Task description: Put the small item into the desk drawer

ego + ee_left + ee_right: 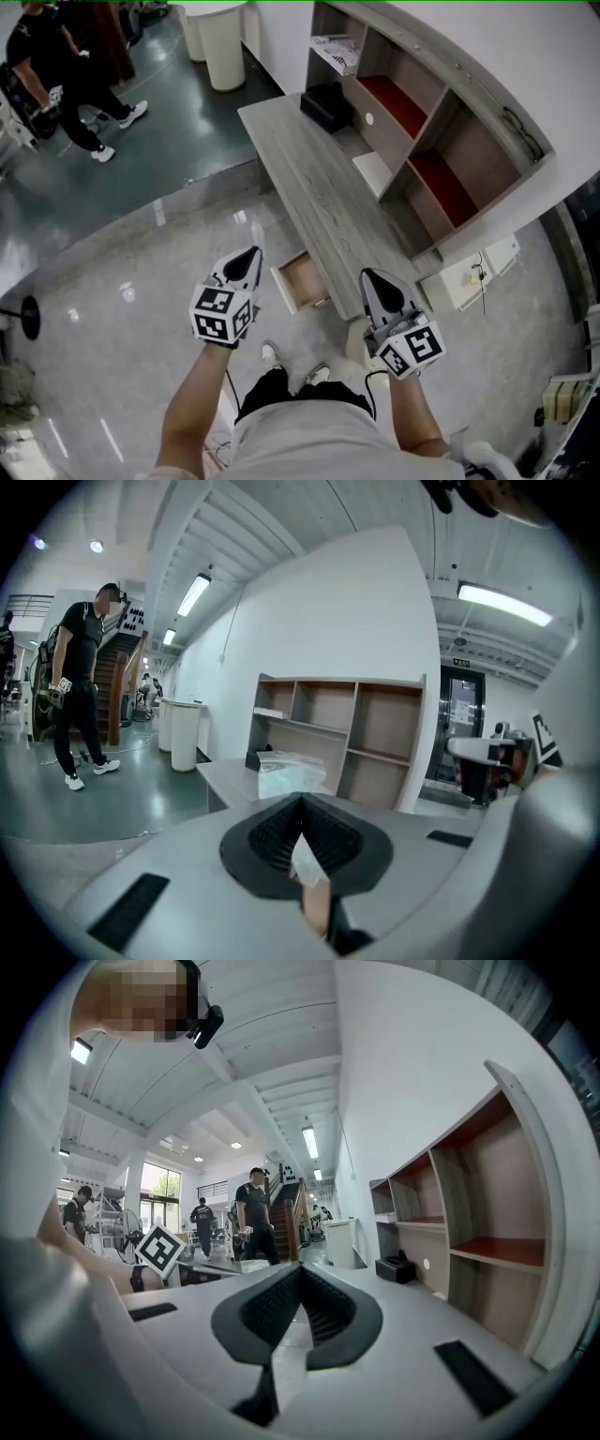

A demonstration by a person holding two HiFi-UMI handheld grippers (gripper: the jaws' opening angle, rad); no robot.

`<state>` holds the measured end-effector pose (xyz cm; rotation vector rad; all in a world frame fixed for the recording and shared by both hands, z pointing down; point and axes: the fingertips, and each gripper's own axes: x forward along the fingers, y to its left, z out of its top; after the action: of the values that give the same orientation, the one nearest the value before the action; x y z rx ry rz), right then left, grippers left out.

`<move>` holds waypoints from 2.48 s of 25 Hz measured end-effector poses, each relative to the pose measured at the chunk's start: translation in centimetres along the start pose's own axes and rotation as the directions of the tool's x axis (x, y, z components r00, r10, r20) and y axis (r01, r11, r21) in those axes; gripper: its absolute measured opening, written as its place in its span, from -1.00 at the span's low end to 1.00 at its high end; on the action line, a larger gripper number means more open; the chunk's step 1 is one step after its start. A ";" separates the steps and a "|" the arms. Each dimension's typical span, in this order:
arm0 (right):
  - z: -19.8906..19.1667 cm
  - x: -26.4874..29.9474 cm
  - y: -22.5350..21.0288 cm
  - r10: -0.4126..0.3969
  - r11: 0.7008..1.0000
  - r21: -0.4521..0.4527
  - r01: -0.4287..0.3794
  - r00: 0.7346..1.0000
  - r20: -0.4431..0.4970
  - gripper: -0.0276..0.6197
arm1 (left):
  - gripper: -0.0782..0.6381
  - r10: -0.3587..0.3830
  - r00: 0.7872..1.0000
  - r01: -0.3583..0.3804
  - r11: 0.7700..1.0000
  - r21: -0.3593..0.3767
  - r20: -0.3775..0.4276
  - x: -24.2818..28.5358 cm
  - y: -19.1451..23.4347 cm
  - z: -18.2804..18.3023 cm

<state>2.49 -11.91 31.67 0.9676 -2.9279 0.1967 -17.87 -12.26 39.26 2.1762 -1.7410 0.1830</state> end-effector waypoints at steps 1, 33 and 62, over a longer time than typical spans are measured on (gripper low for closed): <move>0.3 0.0 -0.1 -0.004 1.000 -0.005 0.004 1.000 0.004 -0.85 | -0.73 -0.002 1.000 0.002 1.000 0.002 0.013 -0.4 0.1 0.7; 5.0 -4.5 -7.1 -0.240 0.967 -0.066 0.245 0.968 0.080 -0.85 | -0.73 0.069 0.948 -0.092 0.994 0.061 0.311 -13.5 3.4 8.1; 3.6 -6.0 -6.0 -0.236 0.970 -0.044 0.238 0.971 0.033 -0.85 | -0.73 0.225 0.914 -0.234 0.972 -0.015 0.339 -19.2 3.4 4.8</move>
<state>10.91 -13.65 28.19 1.3093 -2.7928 0.1030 -26.31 3.10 29.44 2.1107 -2.1952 -0.1230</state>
